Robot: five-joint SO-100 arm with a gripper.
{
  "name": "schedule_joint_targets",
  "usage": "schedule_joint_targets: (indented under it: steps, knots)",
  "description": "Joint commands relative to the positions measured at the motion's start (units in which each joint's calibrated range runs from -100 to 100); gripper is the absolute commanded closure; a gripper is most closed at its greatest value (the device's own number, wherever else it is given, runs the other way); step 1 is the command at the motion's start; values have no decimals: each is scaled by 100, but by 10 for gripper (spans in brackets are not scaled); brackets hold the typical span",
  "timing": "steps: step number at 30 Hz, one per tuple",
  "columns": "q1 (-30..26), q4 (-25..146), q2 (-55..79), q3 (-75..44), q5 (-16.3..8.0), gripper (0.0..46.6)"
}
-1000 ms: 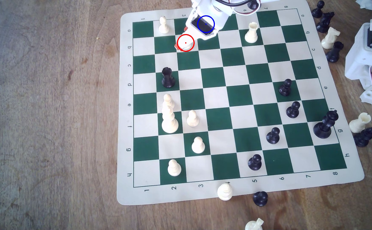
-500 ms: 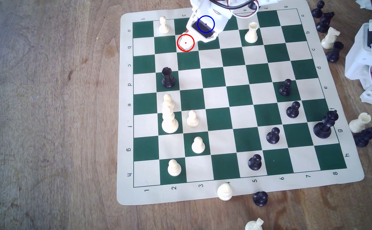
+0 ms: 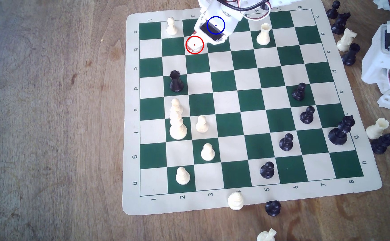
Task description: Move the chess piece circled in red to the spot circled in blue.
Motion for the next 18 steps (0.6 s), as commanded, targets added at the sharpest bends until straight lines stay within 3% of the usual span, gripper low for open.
schedule_joint_targets:
  steps: [1, 18]
  knots:
    - [8, -118, -194, -182, 15, 464]
    - [39, 226, -703, -527, -59, 464]
